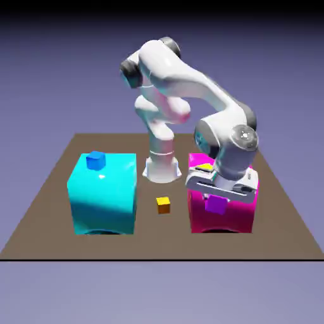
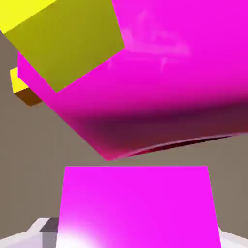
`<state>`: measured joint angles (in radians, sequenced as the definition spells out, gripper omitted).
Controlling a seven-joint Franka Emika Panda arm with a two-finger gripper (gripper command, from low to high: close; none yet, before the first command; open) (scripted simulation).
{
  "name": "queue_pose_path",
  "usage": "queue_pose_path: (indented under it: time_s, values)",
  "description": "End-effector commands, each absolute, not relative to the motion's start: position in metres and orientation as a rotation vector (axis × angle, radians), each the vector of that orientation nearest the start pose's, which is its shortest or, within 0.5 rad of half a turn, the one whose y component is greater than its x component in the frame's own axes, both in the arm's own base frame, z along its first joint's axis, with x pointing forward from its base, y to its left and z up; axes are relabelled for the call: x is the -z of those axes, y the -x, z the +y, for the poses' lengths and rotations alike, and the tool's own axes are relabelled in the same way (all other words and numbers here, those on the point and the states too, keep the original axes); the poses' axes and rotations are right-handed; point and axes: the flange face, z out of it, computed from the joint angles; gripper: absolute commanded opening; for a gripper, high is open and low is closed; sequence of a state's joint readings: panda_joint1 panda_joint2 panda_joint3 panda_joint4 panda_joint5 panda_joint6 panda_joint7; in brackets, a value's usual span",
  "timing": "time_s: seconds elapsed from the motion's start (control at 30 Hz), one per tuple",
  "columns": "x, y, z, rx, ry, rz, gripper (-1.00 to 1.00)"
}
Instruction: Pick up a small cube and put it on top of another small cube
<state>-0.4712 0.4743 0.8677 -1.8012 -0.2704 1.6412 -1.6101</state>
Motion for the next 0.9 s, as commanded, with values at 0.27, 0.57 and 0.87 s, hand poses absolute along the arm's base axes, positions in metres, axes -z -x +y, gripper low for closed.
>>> queue_pose_path:
  time_s: [0.27, 0.57, 0.87]
  values:
    - [-0.402, -0.513, 0.135, 0.421, -1.998, 2.900, -1.00]
    - [-0.453, -0.469, 0.104, 0.077, -2.361, 2.778, -1.00]
    - [-0.403, -0.455, 0.115, 0.075, -2.359, 2.779, 1.00]
